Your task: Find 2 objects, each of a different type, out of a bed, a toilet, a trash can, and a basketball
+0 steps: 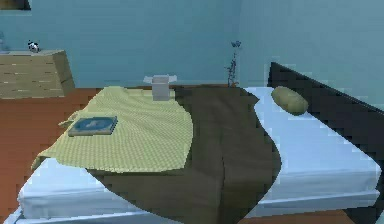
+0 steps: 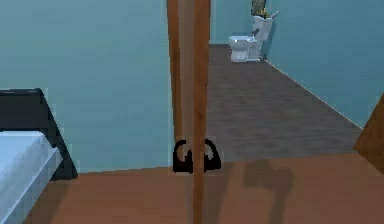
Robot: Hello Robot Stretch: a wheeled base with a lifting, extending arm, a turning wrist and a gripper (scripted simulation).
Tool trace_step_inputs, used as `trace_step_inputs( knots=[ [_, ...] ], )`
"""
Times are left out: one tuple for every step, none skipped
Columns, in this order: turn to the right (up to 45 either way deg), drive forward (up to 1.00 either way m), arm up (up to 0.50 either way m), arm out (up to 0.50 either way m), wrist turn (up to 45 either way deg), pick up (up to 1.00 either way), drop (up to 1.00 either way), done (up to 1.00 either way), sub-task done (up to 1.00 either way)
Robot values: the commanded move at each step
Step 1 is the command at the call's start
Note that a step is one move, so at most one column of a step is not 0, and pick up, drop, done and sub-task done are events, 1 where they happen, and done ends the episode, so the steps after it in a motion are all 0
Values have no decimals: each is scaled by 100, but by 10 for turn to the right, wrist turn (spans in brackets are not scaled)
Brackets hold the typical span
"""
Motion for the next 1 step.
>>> trace_step_inputs(
  knots=[
    [0, 0, 0, 0, 0, 0, 0, 100, 0]
  ],
)
